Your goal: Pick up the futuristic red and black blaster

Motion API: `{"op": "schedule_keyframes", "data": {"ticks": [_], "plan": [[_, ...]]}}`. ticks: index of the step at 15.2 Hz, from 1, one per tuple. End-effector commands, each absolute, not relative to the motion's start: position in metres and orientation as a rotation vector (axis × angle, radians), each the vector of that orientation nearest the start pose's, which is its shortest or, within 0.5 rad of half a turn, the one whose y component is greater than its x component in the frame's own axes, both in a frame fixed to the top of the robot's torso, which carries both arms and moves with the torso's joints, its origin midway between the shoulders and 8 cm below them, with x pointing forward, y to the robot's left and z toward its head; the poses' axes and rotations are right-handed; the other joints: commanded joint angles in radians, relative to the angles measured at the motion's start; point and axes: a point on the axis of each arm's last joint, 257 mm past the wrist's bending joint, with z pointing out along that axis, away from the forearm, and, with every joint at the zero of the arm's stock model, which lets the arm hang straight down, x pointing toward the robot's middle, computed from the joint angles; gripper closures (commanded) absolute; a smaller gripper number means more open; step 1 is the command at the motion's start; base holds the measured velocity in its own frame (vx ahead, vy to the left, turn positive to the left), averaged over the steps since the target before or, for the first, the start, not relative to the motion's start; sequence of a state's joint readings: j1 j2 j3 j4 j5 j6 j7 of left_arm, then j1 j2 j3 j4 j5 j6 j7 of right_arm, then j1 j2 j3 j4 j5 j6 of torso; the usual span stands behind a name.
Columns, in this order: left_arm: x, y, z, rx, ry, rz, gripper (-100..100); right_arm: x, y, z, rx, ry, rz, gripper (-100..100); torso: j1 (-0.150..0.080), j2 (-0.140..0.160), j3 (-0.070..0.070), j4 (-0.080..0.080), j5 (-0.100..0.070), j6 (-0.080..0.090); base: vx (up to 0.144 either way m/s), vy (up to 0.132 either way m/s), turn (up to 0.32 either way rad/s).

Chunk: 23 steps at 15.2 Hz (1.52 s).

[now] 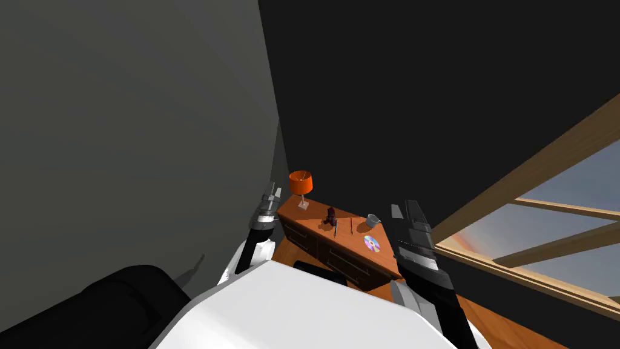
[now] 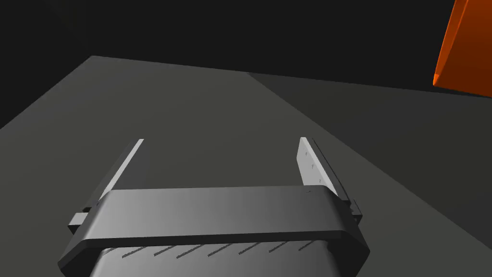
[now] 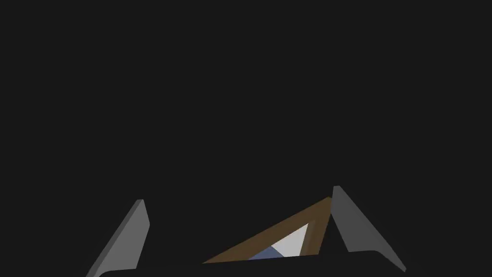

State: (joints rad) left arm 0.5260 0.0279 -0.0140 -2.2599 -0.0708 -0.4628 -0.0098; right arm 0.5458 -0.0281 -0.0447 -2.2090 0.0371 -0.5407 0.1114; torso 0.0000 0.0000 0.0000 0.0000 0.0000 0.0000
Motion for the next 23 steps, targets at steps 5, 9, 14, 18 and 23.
{"op": "schedule_keyframes", "data": {"ticks": [5,9,14,18,23], "plan": [[0.354,0.269,-0.001,-0.655,0.735,-1.235,0,0.362,-0.284,-0.059,0.559,0.890,1.027,-100,0.001,0.008,0.004,0.002,0.000,0.000,-0.100,0.015,0.224],[0.354,0.269,-0.001,-0.655,0.735,-1.235,0,0.372,-0.280,-0.090,0.520,0.987,0.975,-100,0.000,0.004,0.002,0.001,0.000,-0.001,-0.043,0.012,0.281],[0.354,0.269,-0.002,-0.655,0.735,-1.235,0,0.380,-0.276,-0.128,0.469,1.100,0.911,-100,-0.001,0.002,0.001,0.000,0.000,-0.001,-0.021,0.003,0.231],[0.354,0.269,-0.002,-0.655,0.735,-1.235,0,0.386,-0.271,-0.163,0.390,1.209,0.843,-100,-0.001,0.001,0.001,0.000,0.000,0.000,-0.013,0.003,0.215],[0.354,0.269,-0.002,-0.655,0.735,-1.235,0,0.389,-0.270,-0.207,0.303,1.332,0.765,-100,-0.002,0.001,0.000,0.000,0.000,0.000,-0.014,0.001,0.290]]}}
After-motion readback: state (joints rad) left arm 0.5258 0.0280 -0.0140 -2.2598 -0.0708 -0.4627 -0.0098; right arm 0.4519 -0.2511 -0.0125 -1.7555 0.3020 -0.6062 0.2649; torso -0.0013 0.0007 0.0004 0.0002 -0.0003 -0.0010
